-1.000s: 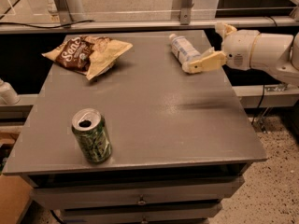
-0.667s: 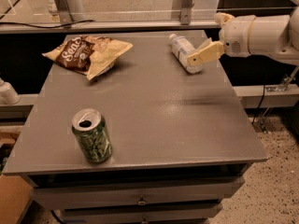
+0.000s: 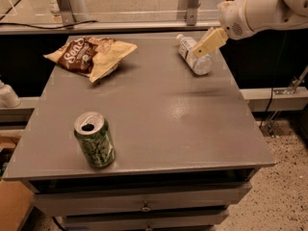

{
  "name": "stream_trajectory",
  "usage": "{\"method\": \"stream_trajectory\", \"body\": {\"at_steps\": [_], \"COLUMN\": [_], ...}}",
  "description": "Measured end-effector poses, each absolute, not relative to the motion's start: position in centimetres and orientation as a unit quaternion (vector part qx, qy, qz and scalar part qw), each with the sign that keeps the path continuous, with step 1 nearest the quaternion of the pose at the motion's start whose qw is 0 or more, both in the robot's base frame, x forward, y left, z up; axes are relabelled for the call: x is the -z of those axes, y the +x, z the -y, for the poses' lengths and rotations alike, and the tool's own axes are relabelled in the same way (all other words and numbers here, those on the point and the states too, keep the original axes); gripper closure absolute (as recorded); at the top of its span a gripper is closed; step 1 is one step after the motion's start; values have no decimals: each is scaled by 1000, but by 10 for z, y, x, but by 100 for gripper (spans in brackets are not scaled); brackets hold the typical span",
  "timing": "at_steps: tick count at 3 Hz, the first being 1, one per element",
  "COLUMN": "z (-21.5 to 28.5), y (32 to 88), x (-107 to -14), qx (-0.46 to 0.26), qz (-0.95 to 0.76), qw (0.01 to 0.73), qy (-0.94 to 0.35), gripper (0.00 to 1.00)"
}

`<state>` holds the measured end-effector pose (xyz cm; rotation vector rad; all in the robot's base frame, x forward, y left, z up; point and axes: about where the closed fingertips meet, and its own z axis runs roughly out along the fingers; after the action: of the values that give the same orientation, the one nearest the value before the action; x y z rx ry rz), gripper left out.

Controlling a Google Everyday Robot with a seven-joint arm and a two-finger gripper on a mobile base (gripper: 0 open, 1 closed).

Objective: Place blue plastic bottle upright

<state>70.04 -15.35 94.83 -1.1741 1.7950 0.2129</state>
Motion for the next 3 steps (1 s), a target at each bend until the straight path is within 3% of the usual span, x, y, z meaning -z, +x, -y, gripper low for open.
{"method": "stream_trajectory", "body": {"at_steps": [3], "z": [193], "y": [730], "x": [-906], "qx": [-20], "qz": [-795], "qw": [380], "qy": [-472], "gripper": [0]}}
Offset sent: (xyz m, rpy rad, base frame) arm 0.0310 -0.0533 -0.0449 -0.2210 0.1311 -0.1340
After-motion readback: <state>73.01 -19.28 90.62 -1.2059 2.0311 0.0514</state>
